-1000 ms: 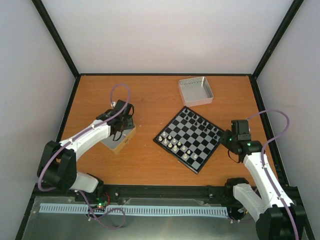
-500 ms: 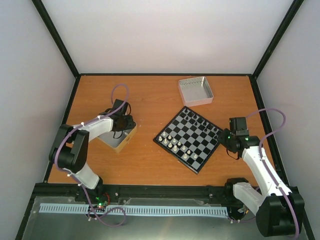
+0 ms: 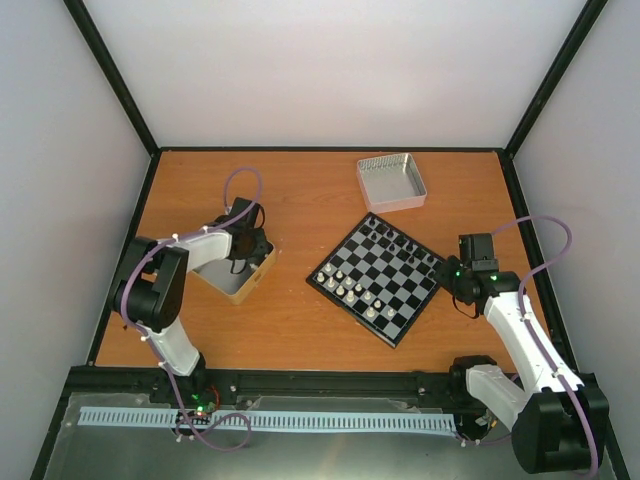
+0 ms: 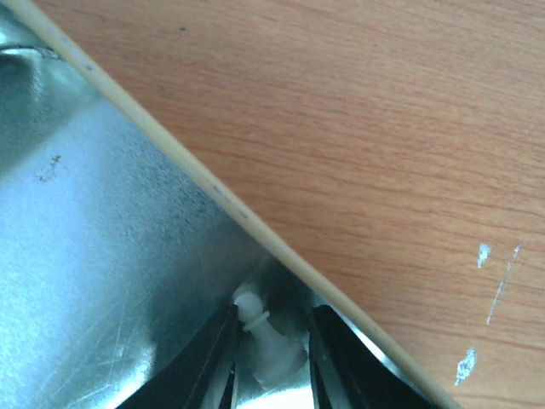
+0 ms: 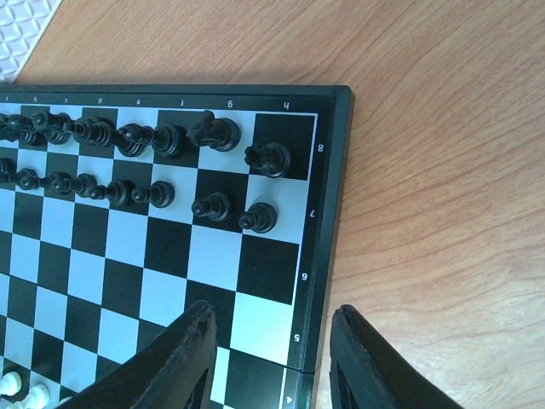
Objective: Set up the chess pieces on the board
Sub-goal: Pick up the chess piece from the storage box.
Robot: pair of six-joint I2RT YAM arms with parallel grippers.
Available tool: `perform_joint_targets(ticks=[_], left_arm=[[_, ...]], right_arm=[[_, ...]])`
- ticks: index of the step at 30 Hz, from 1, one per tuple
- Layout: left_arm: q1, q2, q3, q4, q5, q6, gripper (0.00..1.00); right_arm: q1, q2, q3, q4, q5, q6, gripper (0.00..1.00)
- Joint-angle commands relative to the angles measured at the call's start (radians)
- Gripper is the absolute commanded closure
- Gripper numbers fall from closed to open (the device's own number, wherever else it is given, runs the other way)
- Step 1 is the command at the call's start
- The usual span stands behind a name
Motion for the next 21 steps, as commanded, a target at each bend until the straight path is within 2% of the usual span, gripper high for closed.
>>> perform_joint_targets(ticks=[1, 7, 11, 15, 21], left_arm=[[0.002, 0.029, 0.024, -0.008, -0.015, -0.015, 0.77], [0.002, 0.019, 0.021, -0.023, -0.038, -0.019, 0.79], [0.002, 0.007, 0.018, -0.027, -0.039, -0.018, 0.88], [0.002, -0.021, 0.015, -0.041, -0.03, -0.024, 0.91], [0.001, -0.134, 0.013, -0.081, 0.048, -0.009, 0.92]], right_arm=[[-0.008, -0.012, 0.017, 0.009, 0.001, 0.006, 0.62], [-0.008, -0.019, 0.011, 0.015, -0.003, 0.012, 0.62], [-0.008, -0.021, 0.011, 0.014, -0.005, 0.01, 0.62], [-0.008, -0.025, 0.012, 0.017, -0.01, 0.01, 0.62], [-0.008, -0.012, 0.027, 0.071, -0.145, -0.065, 0.61]])
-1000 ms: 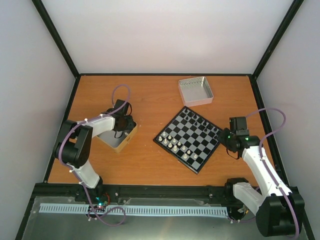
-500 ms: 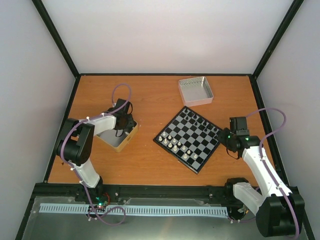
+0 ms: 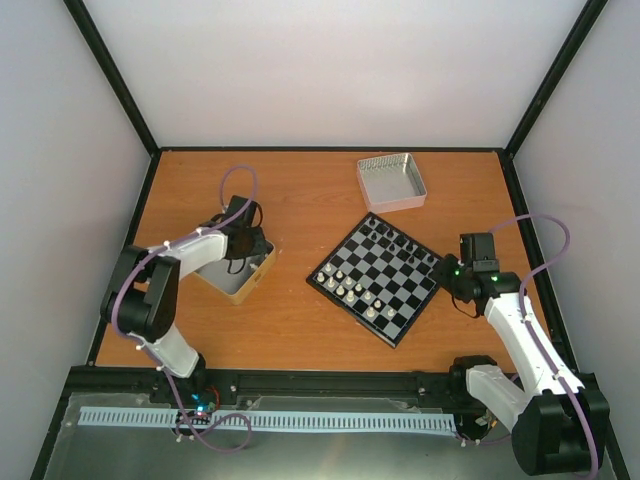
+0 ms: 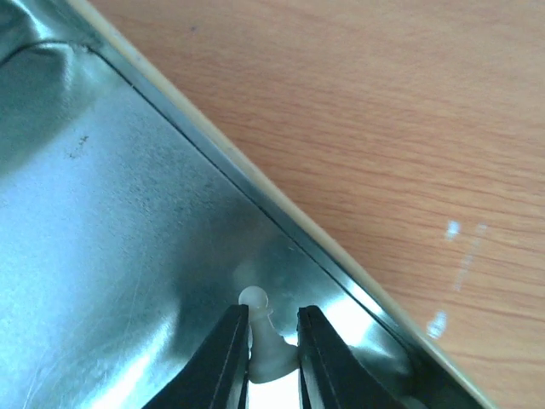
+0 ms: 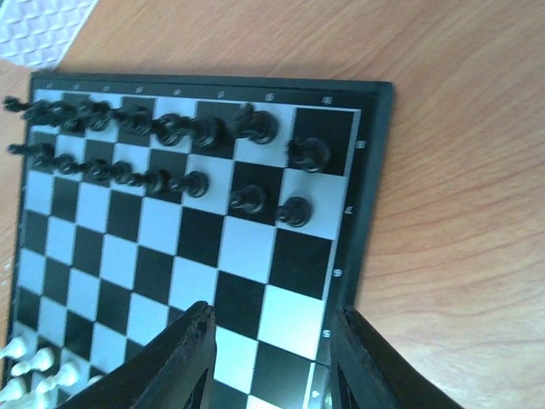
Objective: Set up the chess pieces on the board
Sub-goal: Pick up the chess piece from the storage box, then place the chess piece on the chessboard.
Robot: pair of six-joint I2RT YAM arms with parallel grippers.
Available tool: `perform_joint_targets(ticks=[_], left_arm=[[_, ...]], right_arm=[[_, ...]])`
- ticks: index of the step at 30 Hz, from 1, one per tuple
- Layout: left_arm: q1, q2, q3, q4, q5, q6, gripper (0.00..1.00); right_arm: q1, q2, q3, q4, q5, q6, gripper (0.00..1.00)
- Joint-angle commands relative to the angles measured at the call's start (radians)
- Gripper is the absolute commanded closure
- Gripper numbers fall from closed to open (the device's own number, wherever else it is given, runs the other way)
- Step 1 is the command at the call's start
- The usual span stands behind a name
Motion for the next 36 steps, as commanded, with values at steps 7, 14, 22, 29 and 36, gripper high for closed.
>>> perform_joint_targets(ticks=[7, 14, 22, 29, 36], left_arm=[[-0.023, -0.289, -0.011, -0.011, 0.396, 0.11, 0.91], [-0.176, -0.392, -0.029, 0.163, 0.765, 0.227, 0.88], [-0.238, -0.397, -0.061, 0.44, 1.14, 0.172, 0.88], [-0.269, -0.391, -0.036, 0.488, 1.287, 0.214, 0.88], [-0.27, -0.381, -0.009, 0.493, 1.308, 0.224, 0.87]], right_arm=[[-0.001, 0.041, 0.069, 0.171, -0.456, -0.141, 0.59], [0.063, 0.047, 0.071, 0.319, -0.691, -0.089, 0.55], [0.195, 0.041, 0.116, 0.41, -0.842, -0.004, 0.49], [0.328, 0.044, 0.138, 0.533, -0.858, 0.115, 0.47], [0.401, 0.075, 0.159, 0.627, -0.851, 0.196, 0.47]])
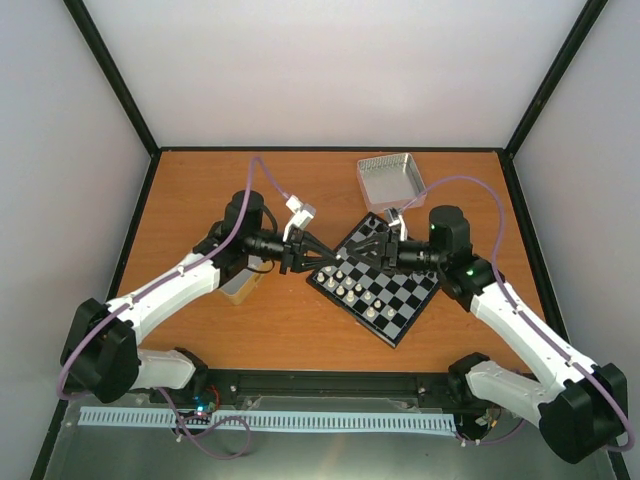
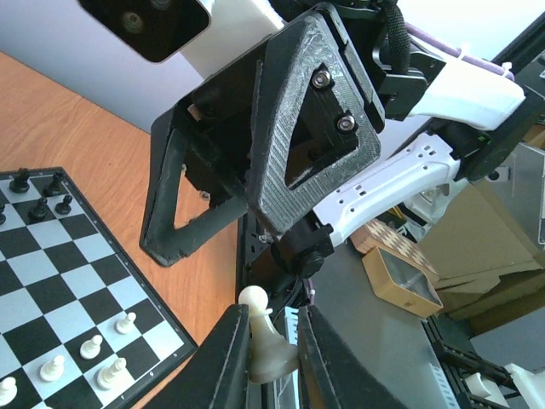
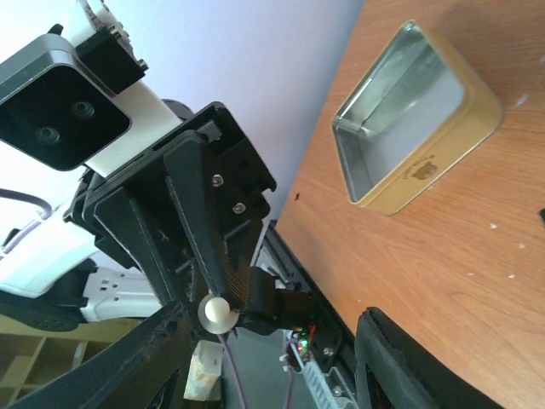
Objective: Set up the chess pieces on the board
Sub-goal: Place the chess piece on the chessboard.
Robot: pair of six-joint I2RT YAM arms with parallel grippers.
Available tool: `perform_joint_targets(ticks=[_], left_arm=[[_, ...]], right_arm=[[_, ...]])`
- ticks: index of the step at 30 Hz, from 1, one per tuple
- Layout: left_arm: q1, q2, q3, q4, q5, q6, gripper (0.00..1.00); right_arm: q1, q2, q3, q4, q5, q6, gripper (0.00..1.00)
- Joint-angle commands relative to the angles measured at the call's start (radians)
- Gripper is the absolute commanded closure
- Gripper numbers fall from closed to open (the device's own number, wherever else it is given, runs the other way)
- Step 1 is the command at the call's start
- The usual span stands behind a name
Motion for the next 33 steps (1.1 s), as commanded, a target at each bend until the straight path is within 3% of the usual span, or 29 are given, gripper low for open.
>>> perform_joint_targets(ticks=[1, 13, 22, 27, 29, 33], left_arm=[[-0.006, 0.004, 0.051, 0.053, 0.055, 0.043, 0.87], [-0.006, 0.024, 0.053, 0.041, 0.013, 0.036, 0.87], [-0.006, 0.032, 0.06, 0.038, 0.01, 0.038, 0.87], [-0.006, 0.038, 0.066, 0.031, 0.0, 0.037, 0.87], [-0.006, 0.035, 0.071, 0.013, -0.018, 0.044, 0.76], [-0.006, 0.034, 0.077, -0.065, -0.148, 0.074, 0.45]], right_arm=[[0.04, 0.022, 0.037, 0.099, -0.01, 0.068, 0.48], [0.096, 0.081, 0.078, 0.035, 0.01, 0.011, 0.77], [0.108, 0.104, 0.078, 0.051, -0.011, 0.021, 0.86], [0.112, 0.111, 0.078, 0.06, -0.026, 0.036, 0.97], [0.112, 0.107, 0.081, 0.032, -0.004, 0.022, 0.97], [0.112, 0.089, 0.093, -0.083, 0.12, -0.047, 0.97]])
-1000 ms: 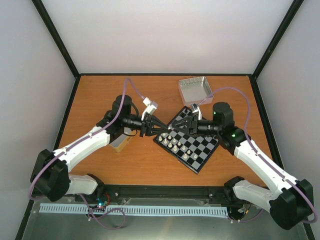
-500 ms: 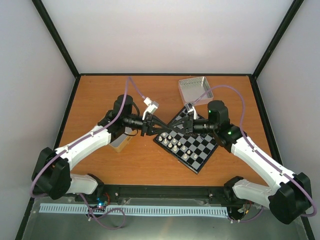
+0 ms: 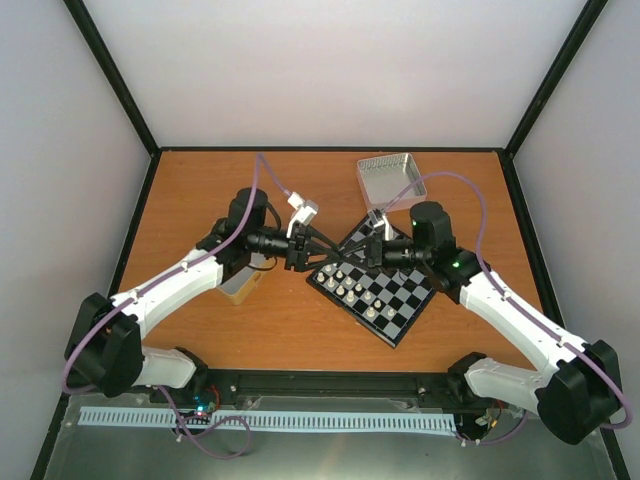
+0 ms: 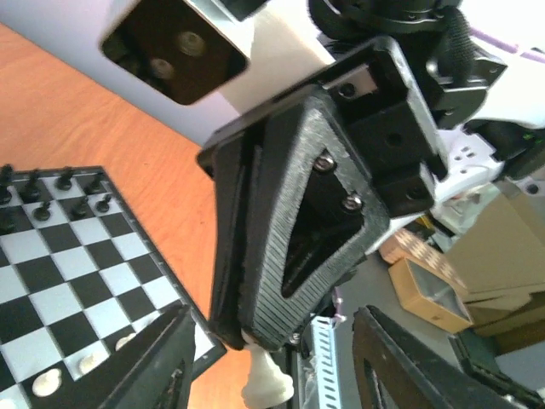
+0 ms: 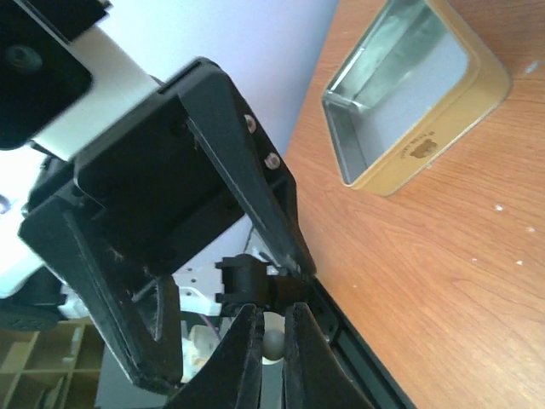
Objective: Set up the chess pieces on the board
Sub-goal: Place the chess piece on the chessboard.
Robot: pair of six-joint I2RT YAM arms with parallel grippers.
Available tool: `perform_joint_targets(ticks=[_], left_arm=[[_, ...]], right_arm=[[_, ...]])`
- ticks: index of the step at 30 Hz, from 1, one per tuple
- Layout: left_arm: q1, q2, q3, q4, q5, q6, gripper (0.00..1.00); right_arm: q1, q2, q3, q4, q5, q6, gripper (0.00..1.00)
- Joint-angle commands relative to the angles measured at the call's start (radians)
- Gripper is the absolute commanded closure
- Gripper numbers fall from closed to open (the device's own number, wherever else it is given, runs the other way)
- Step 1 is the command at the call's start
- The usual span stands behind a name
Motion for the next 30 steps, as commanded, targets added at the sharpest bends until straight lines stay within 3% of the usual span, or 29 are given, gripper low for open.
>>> perform_joint_targets(ticks=[1, 3, 7, 10, 13, 18, 30], left_arm=[[-0.007, 0.002, 0.055, -0.066, -0.15, 0.054, 0.41], [-0.007, 0.001, 0.056, -0.109, -0.255, 0.054, 0.33], [0.001, -0.017, 0.042, -0.177, -0.507, 0.013, 0.29], [0.017, -0.025, 0.047, -0.236, -0.696, -0.035, 0.29], [0.04, -0.029, 0.056, -0.284, -0.855, -0.078, 0.29], [0.085, -0.027, 0.054, -0.323, -0.895, -0.122, 0.29], [0.104, -0.011, 0.043, -0.329, -0.881, -0.125, 0.29]], right_arm=[[0.018, -0.017, 0.042, -0.145, 0.153, -0.099, 0.97], [0.018, -0.03, 0.054, -0.285, 0.323, -0.179, 0.97], [0.025, -0.087, 0.01, -0.493, 0.758, -0.284, 0.97], [0.05, -0.117, -0.035, -0.599, 1.016, -0.268, 0.97], [0.086, -0.132, -0.068, -0.666, 1.146, -0.209, 0.97], [0.107, -0.114, -0.119, -0.742, 1.212, -0.091, 0.97], [0.119, -0.031, -0.235, -0.562, 0.995, -0.113, 0.97]])
